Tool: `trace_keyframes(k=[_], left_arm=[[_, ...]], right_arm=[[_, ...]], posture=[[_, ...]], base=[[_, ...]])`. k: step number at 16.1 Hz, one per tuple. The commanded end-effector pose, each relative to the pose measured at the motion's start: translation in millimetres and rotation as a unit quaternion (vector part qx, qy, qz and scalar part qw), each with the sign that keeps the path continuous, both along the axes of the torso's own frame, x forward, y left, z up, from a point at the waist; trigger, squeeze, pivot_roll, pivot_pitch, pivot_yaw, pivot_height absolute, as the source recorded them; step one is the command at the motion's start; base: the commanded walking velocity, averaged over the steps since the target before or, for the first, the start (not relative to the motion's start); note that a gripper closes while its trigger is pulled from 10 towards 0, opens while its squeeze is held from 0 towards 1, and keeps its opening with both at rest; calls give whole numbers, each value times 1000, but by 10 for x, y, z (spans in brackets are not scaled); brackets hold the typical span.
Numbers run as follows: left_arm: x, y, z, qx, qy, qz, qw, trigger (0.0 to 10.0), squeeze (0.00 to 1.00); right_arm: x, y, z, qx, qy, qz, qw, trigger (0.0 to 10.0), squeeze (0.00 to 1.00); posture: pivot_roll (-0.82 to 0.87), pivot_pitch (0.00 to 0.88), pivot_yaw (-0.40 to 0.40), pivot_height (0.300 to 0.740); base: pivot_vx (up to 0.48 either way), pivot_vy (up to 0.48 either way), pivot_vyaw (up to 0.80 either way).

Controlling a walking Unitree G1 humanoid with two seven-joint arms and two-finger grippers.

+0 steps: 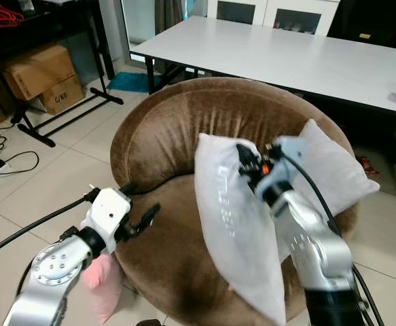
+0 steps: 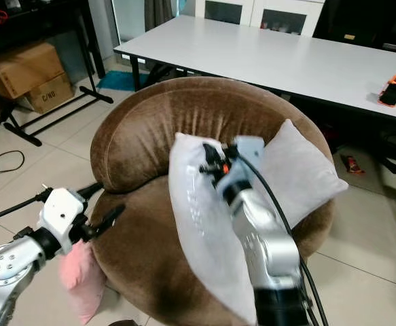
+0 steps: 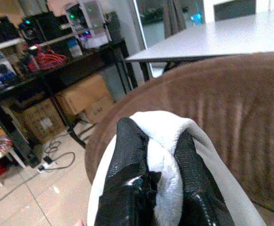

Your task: Move the pillow to the sofa from floor

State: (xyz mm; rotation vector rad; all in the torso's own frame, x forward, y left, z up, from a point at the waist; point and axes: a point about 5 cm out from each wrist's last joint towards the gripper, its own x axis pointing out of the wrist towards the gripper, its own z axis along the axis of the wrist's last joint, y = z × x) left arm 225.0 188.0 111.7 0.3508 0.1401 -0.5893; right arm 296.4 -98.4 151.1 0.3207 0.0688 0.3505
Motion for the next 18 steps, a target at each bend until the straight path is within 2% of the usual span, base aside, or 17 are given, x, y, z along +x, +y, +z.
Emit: trace_keyframes(k=[1, 2, 3, 4, 5, 6, 7, 9, 11, 13, 14, 18], left_arm=[[-13, 27, 45, 9, 5, -20, 1000, 10000, 0], [-15, 51, 49, 16, 8, -28, 999, 10000, 0], [-1, 94, 66, 30, 6, -35, 999, 10000, 0], [31, 120, 95, 35, -1, -32, 999, 10000, 0], [40, 125, 102, 36, -4, -30, 999, 10000, 0], [46, 127, 111, 35, -4, -32, 999, 10000, 0], [44, 123, 111, 34, -3, -33, 999, 10000, 0], [31, 102, 105, 28, 2, -41, 999, 10000, 0], [15, 86, 95, 24, 8, -48, 999, 10000, 0], [8, 77, 89, 22, 11, -52, 998, 10000, 0], [0, 75, 87, 22, 14, -56, 998, 10000, 0], [-33, 55, 65, 16, 28, -68, 997, 10000, 0]], right_arm=[[92, 102, 175, 8, -39, 12, 999, 10000, 0], [142, 159, 221, 14, -44, 14, 999, 10000, 0], [251, 239, 353, 58, -53, 7, 997, 10000, 0], [371, 228, 507, 143, -54, -15, 988, 10000, 0], [416, 198, 551, 177, -52, -27, 982, 10000, 0], [508, 82, 561, 229, -42, -62, 971, 10000, 0], [552, -20, 499, 248, -29, -89, 964, 10000, 0], [607, -304, 142, 273, 39, -168, 946, 10000, 0], [550, -524, -316, 266, 122, -235, 927, 10000, 0], [429, -639, -671, 227, 179, -270, 918, 10000, 0], [306, -693, -864, 196, 204, -281, 917, 10000, 0], [162, -774, -953, 133, 212, -282, 926, 10000, 0]], posture=[[50, 0, -1, 740], [56, 0, -2, 740], [63, 0, -3, 740], [63, 0, -3, 740], [69, 0, -5, 740], [71, 0, -6, 740], [71, 0, -6, 740], [68, 0, -5, 740], [63, 0, -4, 740], [63, 0, -1, 740], [62, 0, 3, 740], [56, 0, 6, 740]], base=[[0, 0, 0], [0, 0, 0], [0, 0, 0], [0, 0, 0], [0, 0, 0], [0, 0, 0], [0, 0, 0], [0, 0, 0], [0, 0, 0], [0, 0, 0], [0, 0, 0], [0, 0, 0]])
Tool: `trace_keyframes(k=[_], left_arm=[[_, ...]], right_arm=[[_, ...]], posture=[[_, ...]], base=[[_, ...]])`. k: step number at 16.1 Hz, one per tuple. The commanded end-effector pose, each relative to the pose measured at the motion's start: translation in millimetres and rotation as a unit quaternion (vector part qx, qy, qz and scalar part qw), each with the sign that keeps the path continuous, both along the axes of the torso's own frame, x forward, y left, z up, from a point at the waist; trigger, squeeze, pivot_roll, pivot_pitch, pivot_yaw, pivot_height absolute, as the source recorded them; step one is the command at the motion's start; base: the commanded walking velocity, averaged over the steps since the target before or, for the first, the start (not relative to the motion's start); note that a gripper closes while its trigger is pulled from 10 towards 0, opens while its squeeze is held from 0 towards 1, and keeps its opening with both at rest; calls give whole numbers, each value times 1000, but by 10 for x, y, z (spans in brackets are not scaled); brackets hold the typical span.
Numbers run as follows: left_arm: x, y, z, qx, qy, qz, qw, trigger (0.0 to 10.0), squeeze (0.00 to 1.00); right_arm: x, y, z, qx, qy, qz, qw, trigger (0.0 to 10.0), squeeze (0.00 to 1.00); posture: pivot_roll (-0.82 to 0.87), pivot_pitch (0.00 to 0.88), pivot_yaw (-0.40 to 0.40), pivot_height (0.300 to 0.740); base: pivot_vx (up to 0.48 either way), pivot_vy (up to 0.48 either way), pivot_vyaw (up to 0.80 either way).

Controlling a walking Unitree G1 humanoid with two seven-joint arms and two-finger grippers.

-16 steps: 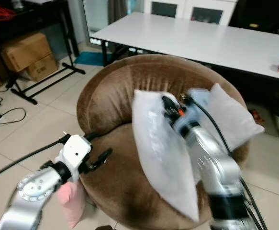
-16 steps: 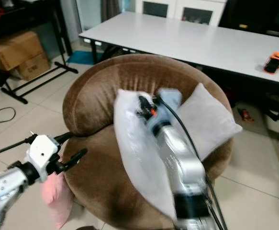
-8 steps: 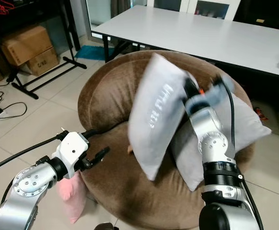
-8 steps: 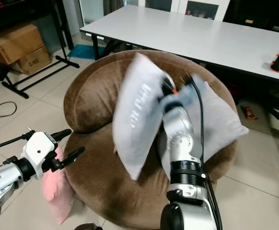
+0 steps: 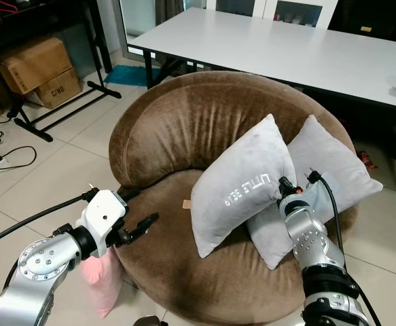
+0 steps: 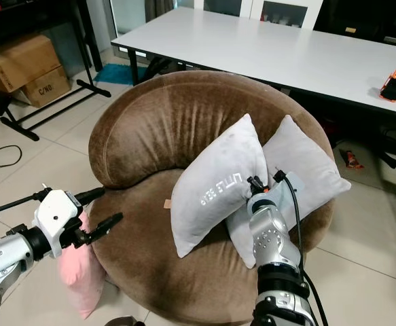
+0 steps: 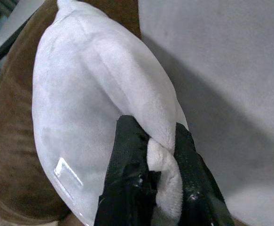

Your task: Move the pillow to the sofa from floor

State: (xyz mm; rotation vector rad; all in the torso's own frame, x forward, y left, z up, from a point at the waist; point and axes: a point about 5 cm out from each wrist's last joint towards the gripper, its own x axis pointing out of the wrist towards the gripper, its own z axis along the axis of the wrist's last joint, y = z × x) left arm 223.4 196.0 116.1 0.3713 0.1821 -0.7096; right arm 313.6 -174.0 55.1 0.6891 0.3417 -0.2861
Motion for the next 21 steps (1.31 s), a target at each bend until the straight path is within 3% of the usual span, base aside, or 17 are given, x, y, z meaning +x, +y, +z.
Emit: trace_keyframes(k=[1, 2, 5, 9, 10, 11, 12, 15, 19, 21], left_arm=[[-30, -36, 12, 0, 6, -16, 1000, 10000, 0], [-46, -49, 6, -4, 12, -22, 1000, 10000, 0], [-81, -72, 4, -19, 23, -31, 999, 10000, 0], [-28, -110, 26, -53, -10, 27, 998, 10000, 0], [-34, -135, 13, -62, -9, 44, 997, 10000, 0], [-56, -181, -5, -74, -6, 56, 996, 10000, 0], [-72, -212, -15, -82, -5, 65, 995, 10000, 0], [-74, -222, -24, -81, -13, 84, 993, 10000, 0], [-56, -227, -11, -83, -17, 103, 991, 10000, 0], [25, -168, -117, -79, -11, 111, 991, 10000, 0]], right_arm=[[-21, -35, 4, -15, 3, 0, 1000, 10000, 0], [-33, -68, 14, -18, -1, -7, 1000, 10000, 1000], [-131, -219, 137, -91, -14, -32, 995, 10000, 1000], [-395, -225, 535, -154, -106, -21, 982, 10000, 1000], [-462, -197, 639, -192, -125, 3, 973, 10000, 1000], [-543, -63, 727, -230, -154, 77, 958, 10000, 0], [-618, 45, 741, -232, -164, 128, 950, 10000, 0], [-724, 202, 698, -222, -160, 185, 944, 10000, 0], [-742, 292, 661, -204, -141, 221, 943, 10000, 0], [-727, 308, 640, -208, -136, 229, 941, 10000, 0]], posture=[[55, 0, 7, 740], [54, 0, 8, 740], [52, 0, 3, 740], [48, 0, -2, 740], [30, 0, -3, 740], [24, 0, -6, 740], [22, 0, -10, 740], [27, 0, -23, 740], [31, 0, -33, 740], [32, 0, -33, 740]], base=[[0, 0, 0], [0, 0, 0], [0, 0, 0], [0, 0, 0], [0, 0, 0], [0, 0, 0], [0, 379, 0], [0, 426, 0], [0, 427, 0], [0, 424, 0]])
